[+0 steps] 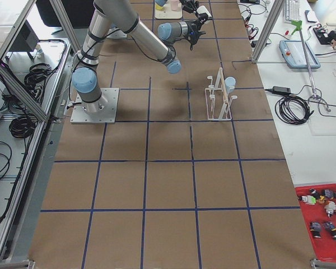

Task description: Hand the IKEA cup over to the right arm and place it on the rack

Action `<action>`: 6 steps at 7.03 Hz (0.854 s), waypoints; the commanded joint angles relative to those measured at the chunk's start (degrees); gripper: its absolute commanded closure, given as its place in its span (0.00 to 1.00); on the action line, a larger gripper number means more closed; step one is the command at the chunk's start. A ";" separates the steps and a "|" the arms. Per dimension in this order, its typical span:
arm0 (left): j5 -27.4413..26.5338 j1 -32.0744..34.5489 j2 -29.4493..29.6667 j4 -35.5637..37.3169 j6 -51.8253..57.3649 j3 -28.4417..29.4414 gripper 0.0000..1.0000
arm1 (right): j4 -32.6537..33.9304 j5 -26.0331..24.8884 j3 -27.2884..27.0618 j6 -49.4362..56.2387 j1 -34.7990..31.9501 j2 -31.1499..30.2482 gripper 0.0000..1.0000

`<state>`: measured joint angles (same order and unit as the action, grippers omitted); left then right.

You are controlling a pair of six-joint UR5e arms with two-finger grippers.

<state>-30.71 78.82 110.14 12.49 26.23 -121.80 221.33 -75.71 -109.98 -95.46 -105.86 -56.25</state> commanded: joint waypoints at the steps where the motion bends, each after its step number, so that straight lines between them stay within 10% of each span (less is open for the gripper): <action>1: -0.31 0.72 0.33 0.86 -2.67 0.87 1.00 | -3.51 0.47 0.12 -0.25 -1.28 0.26 0.01; 6: -0.40 3.54 2.18 4.03 -2.76 0.60 1.00 | -5.38 0.74 3.10 -5.26 -3.21 0.26 0.00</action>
<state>-31.12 82.27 112.33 16.42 23.48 -121.13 216.19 -75.00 -107.23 -100.35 -108.91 -55.99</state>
